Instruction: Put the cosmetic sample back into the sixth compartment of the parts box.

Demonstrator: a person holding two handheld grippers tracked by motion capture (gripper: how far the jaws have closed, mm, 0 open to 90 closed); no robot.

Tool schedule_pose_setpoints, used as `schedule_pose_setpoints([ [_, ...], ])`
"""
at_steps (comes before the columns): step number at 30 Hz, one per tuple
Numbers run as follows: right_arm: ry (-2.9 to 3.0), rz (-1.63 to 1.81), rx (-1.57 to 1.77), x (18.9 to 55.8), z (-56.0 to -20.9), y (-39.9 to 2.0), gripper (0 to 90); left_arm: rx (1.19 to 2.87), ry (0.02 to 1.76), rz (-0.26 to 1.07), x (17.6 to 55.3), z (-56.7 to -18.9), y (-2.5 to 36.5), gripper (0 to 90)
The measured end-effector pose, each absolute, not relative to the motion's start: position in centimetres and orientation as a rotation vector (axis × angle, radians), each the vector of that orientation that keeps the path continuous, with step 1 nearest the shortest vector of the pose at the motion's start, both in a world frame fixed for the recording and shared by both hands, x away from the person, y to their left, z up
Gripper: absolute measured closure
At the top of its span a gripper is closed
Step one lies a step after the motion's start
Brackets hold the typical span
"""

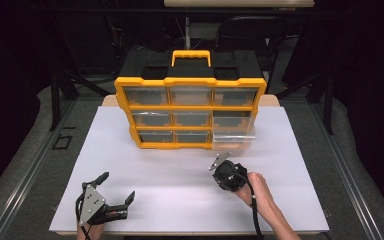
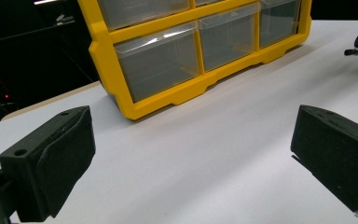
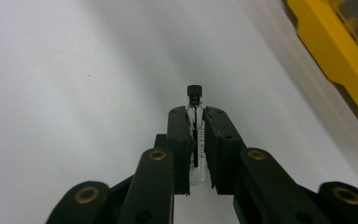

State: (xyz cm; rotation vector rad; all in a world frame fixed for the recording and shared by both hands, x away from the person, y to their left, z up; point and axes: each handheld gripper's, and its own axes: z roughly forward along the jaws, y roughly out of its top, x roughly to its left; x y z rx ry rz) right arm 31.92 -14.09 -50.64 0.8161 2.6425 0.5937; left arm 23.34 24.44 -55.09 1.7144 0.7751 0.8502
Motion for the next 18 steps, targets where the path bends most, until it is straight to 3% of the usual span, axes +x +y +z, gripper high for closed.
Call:
schedule_pose_setpoints([
  [18, 2.587, 0.572, 0.924, 31.9, -49.4, -18.3, 80.9, 1.712, 0.776, 0.858, 23.2, -55.0, 24.6, 0.0],
])
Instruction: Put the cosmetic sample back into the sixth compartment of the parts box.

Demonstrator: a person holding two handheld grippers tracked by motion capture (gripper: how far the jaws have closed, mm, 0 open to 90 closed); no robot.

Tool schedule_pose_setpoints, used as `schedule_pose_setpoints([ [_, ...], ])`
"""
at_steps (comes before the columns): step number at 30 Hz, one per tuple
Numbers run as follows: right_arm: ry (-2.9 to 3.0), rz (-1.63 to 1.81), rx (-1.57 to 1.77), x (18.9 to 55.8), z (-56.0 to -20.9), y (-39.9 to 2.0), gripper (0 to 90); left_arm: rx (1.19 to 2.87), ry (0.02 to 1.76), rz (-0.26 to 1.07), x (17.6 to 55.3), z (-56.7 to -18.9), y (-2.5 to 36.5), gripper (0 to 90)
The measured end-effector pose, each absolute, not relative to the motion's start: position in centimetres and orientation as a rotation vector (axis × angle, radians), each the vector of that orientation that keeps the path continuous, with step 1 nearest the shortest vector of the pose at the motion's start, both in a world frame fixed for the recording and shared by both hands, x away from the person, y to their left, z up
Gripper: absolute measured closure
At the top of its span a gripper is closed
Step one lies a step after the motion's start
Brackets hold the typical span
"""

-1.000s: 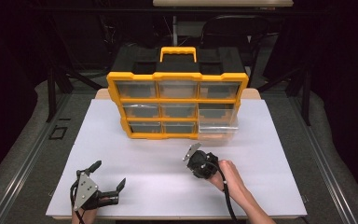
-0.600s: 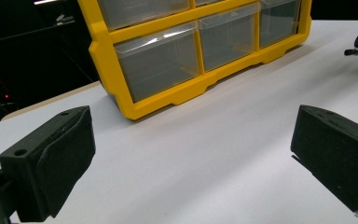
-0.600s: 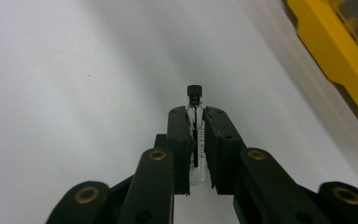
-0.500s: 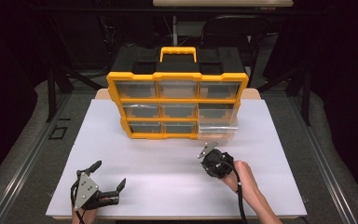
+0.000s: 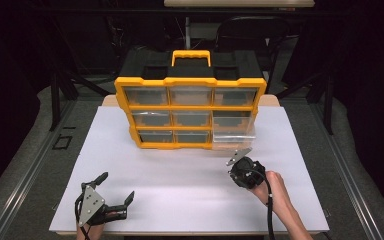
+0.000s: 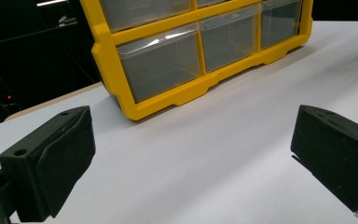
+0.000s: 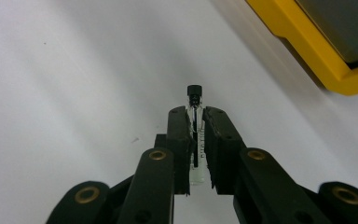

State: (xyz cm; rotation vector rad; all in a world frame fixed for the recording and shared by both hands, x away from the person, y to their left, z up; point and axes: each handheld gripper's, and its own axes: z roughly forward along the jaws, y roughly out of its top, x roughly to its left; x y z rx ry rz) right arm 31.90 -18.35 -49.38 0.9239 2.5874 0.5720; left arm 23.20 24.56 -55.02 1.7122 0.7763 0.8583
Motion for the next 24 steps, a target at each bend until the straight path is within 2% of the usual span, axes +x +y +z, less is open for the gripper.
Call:
schedule_pose_setpoints([
  [24, 2.531, 0.543, 1.037, 33.1, -47.5, -22.6, 80.9, 1.707, 0.777, 0.863, 23.2, -55.0, 24.6, 0.0],
])
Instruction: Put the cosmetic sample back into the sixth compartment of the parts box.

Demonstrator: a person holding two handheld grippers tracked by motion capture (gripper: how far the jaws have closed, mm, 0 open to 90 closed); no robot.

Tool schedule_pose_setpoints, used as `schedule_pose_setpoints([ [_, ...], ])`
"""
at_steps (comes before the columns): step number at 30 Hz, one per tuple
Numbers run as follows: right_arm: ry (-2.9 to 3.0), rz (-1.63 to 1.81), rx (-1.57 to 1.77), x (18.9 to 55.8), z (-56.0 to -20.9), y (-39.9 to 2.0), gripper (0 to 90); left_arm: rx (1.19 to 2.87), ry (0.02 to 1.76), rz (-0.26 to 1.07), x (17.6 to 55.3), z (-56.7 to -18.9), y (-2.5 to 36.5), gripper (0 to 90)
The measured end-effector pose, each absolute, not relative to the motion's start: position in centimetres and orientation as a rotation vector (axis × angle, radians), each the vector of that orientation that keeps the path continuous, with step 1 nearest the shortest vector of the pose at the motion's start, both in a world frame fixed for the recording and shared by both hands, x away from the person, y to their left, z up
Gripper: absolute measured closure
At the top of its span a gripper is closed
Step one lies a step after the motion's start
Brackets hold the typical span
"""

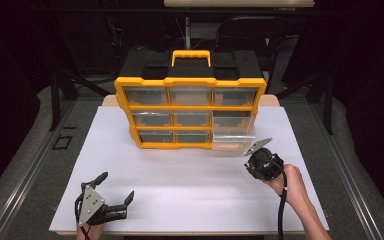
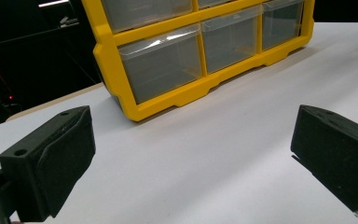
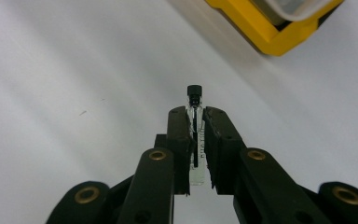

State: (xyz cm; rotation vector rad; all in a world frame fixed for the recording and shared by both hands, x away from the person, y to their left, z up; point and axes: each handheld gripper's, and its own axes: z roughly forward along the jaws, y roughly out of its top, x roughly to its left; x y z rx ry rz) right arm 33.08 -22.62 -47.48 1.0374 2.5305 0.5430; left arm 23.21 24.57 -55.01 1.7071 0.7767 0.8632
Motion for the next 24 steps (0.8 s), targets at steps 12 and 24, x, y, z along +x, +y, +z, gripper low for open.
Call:
schedule_pose_setpoints([
  [12, 2.515, 0.532, 1.072, 34.2, -46.0, -23.8, 80.9, 1.700, 0.778, 0.864, 23.1, -55.0, 24.6, 0.0],
  [24, 2.490, 0.520, 1.091, 35.2, -44.4, -24.7, 80.9, 1.705, 0.771, 0.863, 23.2, -55.0, 24.5, 0.0],
])
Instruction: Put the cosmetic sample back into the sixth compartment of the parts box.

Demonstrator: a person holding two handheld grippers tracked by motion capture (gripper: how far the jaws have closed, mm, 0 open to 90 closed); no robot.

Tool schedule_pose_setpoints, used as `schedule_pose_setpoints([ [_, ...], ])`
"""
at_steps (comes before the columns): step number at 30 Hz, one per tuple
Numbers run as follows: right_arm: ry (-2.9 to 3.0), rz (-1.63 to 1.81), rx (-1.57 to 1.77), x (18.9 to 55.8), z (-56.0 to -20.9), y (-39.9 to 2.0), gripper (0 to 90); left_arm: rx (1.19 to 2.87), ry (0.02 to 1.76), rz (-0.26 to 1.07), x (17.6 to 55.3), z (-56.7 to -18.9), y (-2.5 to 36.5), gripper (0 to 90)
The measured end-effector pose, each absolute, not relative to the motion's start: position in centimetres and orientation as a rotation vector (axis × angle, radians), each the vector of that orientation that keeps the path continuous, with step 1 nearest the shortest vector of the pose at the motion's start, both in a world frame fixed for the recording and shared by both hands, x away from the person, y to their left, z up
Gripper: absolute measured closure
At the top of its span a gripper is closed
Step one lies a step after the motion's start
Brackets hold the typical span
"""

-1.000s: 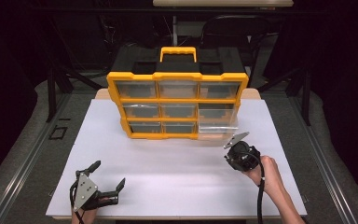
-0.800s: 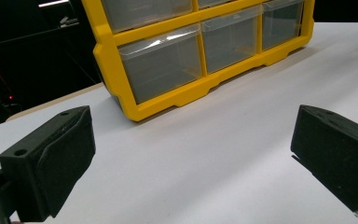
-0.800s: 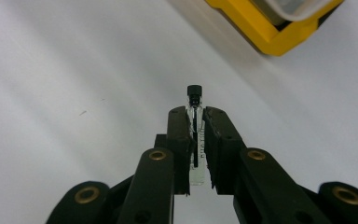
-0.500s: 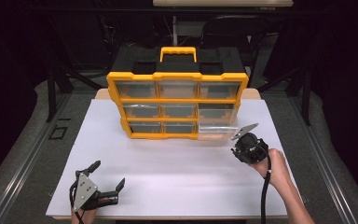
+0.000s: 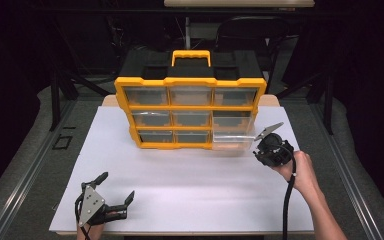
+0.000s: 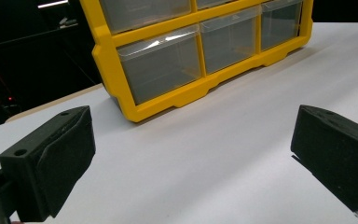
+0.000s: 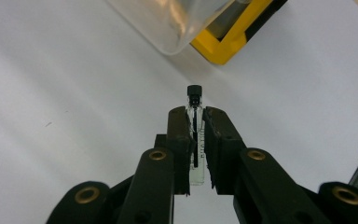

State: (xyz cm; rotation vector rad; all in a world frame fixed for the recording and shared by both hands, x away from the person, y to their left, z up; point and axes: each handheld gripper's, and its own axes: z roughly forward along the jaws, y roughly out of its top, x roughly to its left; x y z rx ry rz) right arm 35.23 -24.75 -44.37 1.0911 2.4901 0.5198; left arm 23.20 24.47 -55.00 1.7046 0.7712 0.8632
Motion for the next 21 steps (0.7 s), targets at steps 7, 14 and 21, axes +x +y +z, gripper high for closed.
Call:
schedule_pose_setpoints([
  [7, 2.468, 0.516, 1.102, 35.6, -43.4, -25.3, 80.9, 1.703, 0.773, 0.863, 23.2, -55.0, 24.5, 0.0],
  [14, 2.448, 0.507, 1.116, 36.0, -42.4, -25.7, 80.9, 1.704, 0.774, 0.864, 23.2, -55.0, 24.5, 0.0],
  [21, 2.433, 0.514, 1.113, 36.3, -41.6, -25.9, 80.9, 1.703, 0.775, 0.865, 23.3, -55.0, 24.5, 0.0],
])
